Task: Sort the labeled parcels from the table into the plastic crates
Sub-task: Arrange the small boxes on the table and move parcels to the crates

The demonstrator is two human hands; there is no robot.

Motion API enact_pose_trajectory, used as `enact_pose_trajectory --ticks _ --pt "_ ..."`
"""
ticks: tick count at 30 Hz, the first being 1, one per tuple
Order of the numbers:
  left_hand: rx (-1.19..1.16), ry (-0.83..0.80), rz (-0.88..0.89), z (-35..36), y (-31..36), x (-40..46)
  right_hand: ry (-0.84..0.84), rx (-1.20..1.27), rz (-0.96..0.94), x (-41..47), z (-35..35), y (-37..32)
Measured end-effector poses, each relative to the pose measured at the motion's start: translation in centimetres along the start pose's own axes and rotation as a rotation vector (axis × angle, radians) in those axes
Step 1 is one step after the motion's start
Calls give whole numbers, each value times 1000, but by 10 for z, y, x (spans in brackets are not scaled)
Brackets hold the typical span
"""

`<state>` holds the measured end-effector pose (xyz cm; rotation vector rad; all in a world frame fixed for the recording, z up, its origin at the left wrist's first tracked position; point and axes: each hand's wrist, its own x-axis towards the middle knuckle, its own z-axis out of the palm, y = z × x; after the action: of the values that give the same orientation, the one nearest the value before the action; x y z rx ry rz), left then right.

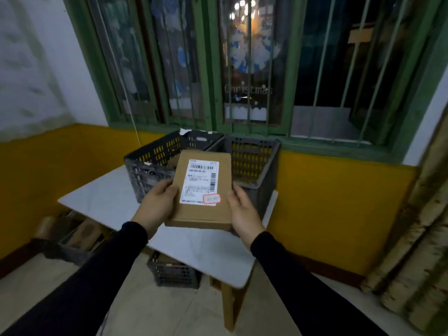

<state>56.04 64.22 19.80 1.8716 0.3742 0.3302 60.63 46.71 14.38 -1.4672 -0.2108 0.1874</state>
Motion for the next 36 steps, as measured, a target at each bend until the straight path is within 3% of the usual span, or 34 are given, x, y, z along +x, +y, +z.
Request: enact_pose_trajectory --ticks 8,15,19,26,36 --pt "23 -111 94 52 5 175 131 -110 4 147 -29 -5" --pt "26 -390 136 125 0 329 392 -287 33 273 -55 10" --pt "159 -512 90 161 -20 412 475 -354 177 341 -60 25" --pt "436 -646 -85 222 -78 493 467 -173 626 442 -82 81" --pt "644 -683 -217 268 -168 546 417 -95 842 523 -93 200"
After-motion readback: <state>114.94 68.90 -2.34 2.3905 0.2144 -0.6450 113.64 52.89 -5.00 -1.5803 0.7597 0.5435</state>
